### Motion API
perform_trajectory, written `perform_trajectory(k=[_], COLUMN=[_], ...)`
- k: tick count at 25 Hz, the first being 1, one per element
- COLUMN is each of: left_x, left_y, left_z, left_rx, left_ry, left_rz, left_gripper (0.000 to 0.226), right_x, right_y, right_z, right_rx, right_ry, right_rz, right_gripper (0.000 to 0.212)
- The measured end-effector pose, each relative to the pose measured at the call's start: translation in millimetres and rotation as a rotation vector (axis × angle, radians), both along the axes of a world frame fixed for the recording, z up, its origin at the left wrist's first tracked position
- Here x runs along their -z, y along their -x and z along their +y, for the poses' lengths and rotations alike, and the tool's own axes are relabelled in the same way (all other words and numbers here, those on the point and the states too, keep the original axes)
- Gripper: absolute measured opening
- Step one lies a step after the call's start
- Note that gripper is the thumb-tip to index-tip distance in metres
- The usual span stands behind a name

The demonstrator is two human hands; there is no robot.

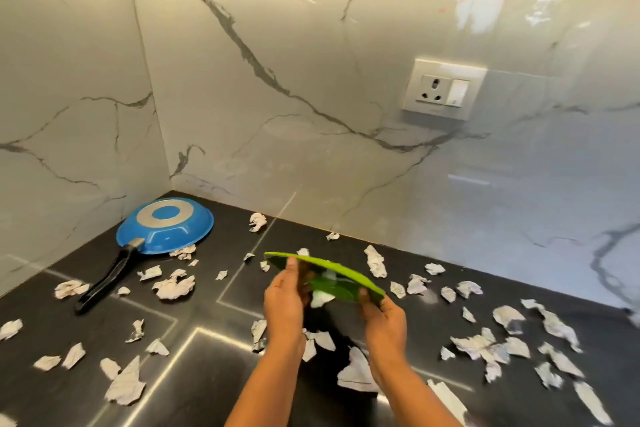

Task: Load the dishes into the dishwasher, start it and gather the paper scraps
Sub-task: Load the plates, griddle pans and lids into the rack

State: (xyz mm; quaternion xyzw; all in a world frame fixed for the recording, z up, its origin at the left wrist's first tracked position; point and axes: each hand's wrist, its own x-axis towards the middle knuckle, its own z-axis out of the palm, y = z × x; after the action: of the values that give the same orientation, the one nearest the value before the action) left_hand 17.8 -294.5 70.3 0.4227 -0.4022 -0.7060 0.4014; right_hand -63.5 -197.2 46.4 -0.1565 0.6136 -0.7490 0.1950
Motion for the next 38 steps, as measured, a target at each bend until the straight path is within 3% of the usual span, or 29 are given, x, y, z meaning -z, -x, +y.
perform_trajectory(k=[3,5,6,9,10,12,14,17,19,21,24,27,29,31,38], left_x=[8,11,10,-3,-5,-9,-15,-17,-16,-20,-24,-22,-18,-14,16], left_y=[3,12,17,28,31,38,44,55,61,66,72,72,63,52,25], left_z=[4,20,34,90,108,140,168,216,251,293,346,420,470,518,649], left_rx=[0.007,0.097,0.151,0.312,0.347,0.431,0.535,0.649,0.751,0.864,1.018,1.233,1.341,1.432,1.67], left_ry=[-0.062,-0.106,-0.127,-0.121,-0.102,-0.056,0.028,0.138,0.166,0.209,0.255,0.285,0.315,0.331,0.363], left_rz=[-0.103,-0.156,-0.136,-0.063,-0.049,-0.044,-0.055,-0.089,-0.111,-0.128,-0.144,-0.212,-0.231,-0.209,-0.283], left_gripper=[0.062,0.074,0.069,0.027,0.018,0.016,0.016,0.015,0.018,0.024,0.022,0.025,0.017,0.017,0.019], right_x=[-20,-27,-30,-33,-35,-41,-40,-28,-24,-23,-21,-5,5,17,44], right_y=[15,22,23,25,25,25,21,6,-11,-27,-53,-98,-127,-151,-225], right_z=[47,81,99,155,176,226,277,357,405,453,514,587,627,664,757], right_rx=[0.071,0.101,0.107,0.149,0.178,0.242,0.324,0.458,0.519,0.602,0.682,0.834,0.921,1.018,1.37], right_ry=[0.135,0.184,0.224,0.31,0.311,0.266,0.23,0.172,0.17,0.167,0.216,0.249,0.279,0.275,0.3], right_rz=[-0.254,-0.319,-0.34,-0.39,-0.403,-0.382,-0.369,-0.381,-0.384,-0.364,-0.372,-0.427,-0.455,-0.468,-0.468], right_gripper=[0.014,0.012,0.013,0.045,0.041,0.026,0.028,0.075,0.086,0.083,0.061,0.077,0.046,0.032,0.028])
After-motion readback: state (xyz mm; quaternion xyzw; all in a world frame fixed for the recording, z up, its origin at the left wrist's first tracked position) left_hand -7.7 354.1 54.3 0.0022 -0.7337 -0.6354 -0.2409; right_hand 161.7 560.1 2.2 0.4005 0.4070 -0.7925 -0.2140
